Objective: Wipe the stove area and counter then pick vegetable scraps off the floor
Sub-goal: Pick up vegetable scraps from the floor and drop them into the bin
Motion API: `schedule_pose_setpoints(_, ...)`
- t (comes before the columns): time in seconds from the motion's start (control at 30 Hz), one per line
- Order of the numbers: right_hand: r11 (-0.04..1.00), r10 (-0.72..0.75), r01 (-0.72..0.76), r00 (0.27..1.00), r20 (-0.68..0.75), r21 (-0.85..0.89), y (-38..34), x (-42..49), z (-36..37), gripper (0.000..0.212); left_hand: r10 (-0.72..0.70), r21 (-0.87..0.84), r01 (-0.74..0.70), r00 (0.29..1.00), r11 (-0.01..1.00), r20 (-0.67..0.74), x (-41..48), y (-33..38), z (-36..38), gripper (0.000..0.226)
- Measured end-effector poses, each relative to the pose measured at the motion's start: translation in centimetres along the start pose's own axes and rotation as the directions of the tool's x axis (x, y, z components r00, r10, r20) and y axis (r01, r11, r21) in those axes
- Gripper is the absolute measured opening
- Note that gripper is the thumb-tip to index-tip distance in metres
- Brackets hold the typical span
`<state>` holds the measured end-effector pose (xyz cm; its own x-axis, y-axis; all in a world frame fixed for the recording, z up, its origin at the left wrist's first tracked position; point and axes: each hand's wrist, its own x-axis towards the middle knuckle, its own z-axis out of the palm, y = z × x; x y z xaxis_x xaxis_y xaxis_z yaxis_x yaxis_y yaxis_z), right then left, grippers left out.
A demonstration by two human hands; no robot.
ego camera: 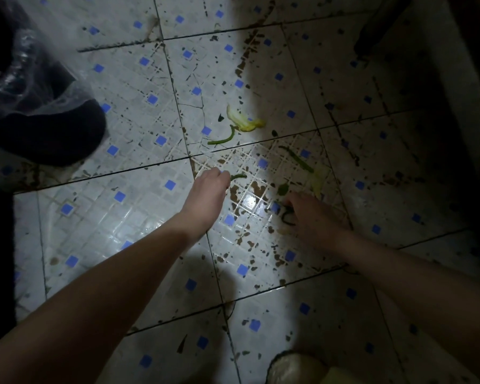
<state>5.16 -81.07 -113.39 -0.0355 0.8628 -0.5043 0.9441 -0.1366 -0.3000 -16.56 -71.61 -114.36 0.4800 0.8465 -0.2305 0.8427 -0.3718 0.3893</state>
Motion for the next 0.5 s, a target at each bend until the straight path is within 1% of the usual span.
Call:
schedule_pose_setpoints(0.1, 0.999, -0.009, 0.010, 1.000, -0.030, 0.041, 0.5, -0.2, 0.0, 0.027, -0.020, -0.004, 0.020, 0.999, 1.000, -0.031, 0.1, 0.2, 0.1, 0.024)
schedule_pose_setpoints(0.17, 0.998, -0.003, 0.005, 0.999, -0.038, 0.055, 0.8, -0.4, 0.0, 0.022, -0.021, 0.032, 0.023, 0.999, 0.999, -0.045, 0.1, 0.3, 0.3, 0.030)
schedule_pose_setpoints(0.27, 0.999, -0.023, 0.023, 1.000, 0.003, 0.039, 1.1, -0.5, -0.3, 0.021, -0.013, 0.077, 0.017, 0.998, 0.997, -0.054, 0.1, 0.4, 0.5, 0.038)
schedule_pose_setpoints(0.37, 0.999, -0.041, 0.039, 0.998, 0.058, 0.035, 1.5, -0.5, -0.5, 0.024, -0.013, 0.044, 0.016, 0.998, 0.999, -0.058, 0.2, 0.6, 0.4, 0.047)
schedule_pose_setpoints(0.5, 1.000, -0.012, 0.012, 0.995, 0.094, 0.002, 1.7, -0.2, -0.6, 0.027, 0.000, 0.007, 0.001, 0.999, 1.000, -0.044, 0.2, 1.2, 0.4, 0.046)
